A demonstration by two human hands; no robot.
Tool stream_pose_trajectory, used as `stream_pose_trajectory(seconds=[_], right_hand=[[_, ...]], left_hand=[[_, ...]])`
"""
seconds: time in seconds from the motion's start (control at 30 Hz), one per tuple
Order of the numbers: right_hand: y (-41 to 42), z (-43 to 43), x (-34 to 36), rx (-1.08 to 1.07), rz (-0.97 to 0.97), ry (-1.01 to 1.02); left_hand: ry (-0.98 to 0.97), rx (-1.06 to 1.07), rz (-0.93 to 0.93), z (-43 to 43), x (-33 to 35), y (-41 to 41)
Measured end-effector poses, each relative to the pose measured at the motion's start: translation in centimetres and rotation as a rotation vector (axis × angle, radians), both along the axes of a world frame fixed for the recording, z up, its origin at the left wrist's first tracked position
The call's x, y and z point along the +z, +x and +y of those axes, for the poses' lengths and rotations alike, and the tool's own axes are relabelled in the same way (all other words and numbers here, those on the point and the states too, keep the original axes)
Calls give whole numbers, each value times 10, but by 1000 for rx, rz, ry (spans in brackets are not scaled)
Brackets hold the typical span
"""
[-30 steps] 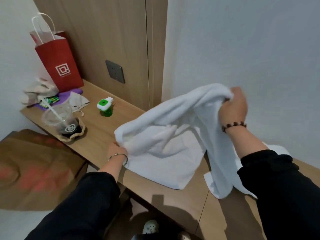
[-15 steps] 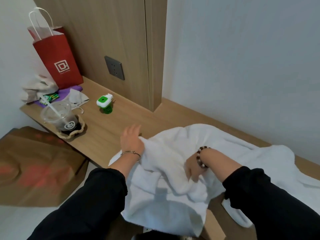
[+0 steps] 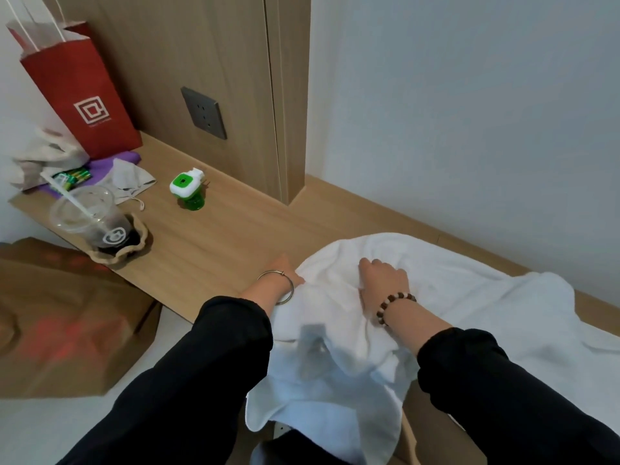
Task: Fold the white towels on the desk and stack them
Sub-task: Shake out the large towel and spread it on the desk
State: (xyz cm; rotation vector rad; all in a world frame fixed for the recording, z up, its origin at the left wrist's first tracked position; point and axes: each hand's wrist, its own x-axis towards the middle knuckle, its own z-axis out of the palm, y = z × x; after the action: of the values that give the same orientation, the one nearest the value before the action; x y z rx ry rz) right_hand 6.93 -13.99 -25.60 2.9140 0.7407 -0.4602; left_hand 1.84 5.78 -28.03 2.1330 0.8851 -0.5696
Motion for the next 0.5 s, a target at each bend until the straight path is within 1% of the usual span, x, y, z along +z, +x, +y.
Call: stream_pose_trajectory(seconds=[0.03, 0.07, 0.1, 0.13, 0.2, 0.27, 0.3, 0.33, 0.37, 0.4, 0.43, 0.47, 0.5], right_hand=[[1, 0, 2, 15, -7, 9], [4, -1, 4, -3, -6, 46], [10, -2, 9, -55, -11, 123], [17, -3, 16, -144, -31, 237], [35, -4, 32, -409, -100, 538], [55, -4, 49, -698, -173, 879], [65, -5, 54, -797, -164, 1024], [73, -5, 57, -830, -110, 1113], [77, -5, 58, -794, -19, 1117], [78, -6, 56, -713, 77, 1043], [75, -7, 52, -620, 148, 927], [71, -9, 46, -527, 178, 816], [65, -11, 39, -435, 165, 737]], left_hand=[[-21, 3, 5, 0, -2, 0], [-26, 31, -32, -1, -2, 0], [-2, 79, -122, -1, -1, 0], [57, 119, -246, -1, 1, -1], [258, 119, -478, -4, 14, -2], [497, 38, -663, -7, 30, -3], [574, -28, -746, -9, 38, -4], [613, -133, -815, -13, 43, -6], [596, -283, -855, -18, 46, -9], [514, -453, -828, -23, 45, -15], [402, -624, -717, -30, 40, -22], [320, -785, -550, -37, 33, -30], [293, -923, -390, -43, 24, -39]])
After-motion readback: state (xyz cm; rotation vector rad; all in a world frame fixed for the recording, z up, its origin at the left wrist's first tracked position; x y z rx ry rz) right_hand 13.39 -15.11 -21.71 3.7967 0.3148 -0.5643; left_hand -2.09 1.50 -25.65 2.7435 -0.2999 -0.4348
